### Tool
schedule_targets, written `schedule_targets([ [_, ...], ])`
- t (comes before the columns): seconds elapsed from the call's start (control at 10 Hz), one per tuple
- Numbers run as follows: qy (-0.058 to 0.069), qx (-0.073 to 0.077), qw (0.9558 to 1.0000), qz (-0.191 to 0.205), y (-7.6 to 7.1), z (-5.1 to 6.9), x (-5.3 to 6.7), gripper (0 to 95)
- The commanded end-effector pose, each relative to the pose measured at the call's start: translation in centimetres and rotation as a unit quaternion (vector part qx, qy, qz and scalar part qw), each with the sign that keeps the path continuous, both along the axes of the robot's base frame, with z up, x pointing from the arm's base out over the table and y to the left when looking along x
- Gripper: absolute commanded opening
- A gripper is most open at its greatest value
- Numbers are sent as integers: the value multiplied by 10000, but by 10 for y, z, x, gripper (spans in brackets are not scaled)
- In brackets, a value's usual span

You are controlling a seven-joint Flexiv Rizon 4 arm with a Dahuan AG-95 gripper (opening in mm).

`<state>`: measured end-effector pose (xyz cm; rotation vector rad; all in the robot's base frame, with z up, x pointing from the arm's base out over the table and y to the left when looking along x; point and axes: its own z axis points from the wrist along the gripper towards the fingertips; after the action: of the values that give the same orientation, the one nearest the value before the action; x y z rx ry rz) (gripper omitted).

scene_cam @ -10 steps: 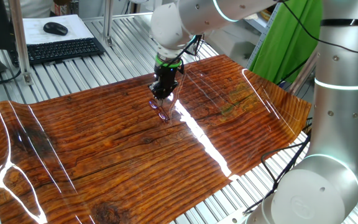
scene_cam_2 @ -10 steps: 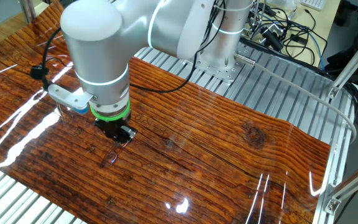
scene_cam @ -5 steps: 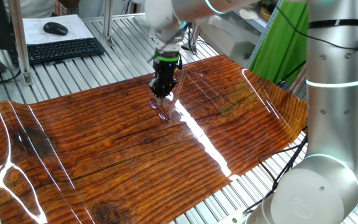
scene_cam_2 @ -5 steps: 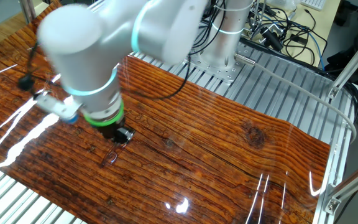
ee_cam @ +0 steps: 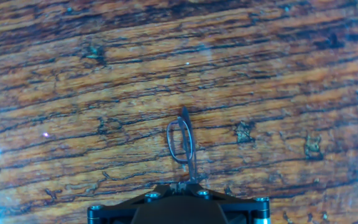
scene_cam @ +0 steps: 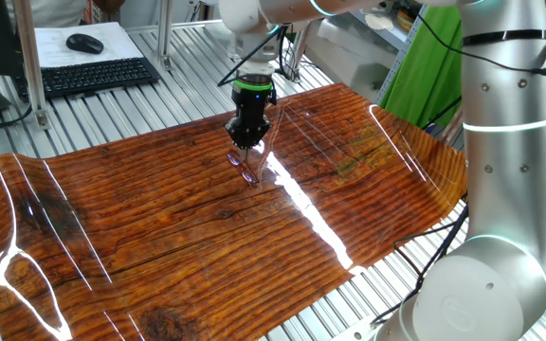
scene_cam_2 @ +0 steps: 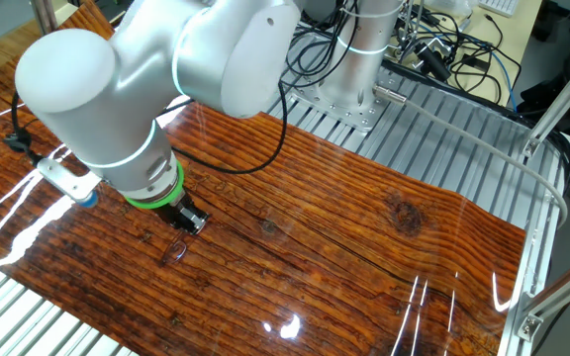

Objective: Unfold the leg of the glasses (with one hand)

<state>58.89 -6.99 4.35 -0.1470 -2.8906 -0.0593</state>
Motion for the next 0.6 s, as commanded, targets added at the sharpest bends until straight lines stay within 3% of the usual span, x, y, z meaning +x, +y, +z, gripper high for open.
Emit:
schedule_targets([
  [0.1,-378,69,9982,450,0,0,-1,0],
  [0.2,-481,42,9976,489,0,-2,0,0],
  [0.3,-521,34,9974,497,0,-5,2,190],
  [0.4,-544,44,9972,503,0,-7,4,0],
  [0.6,-552,61,9972,496,2,-9,10,0],
])
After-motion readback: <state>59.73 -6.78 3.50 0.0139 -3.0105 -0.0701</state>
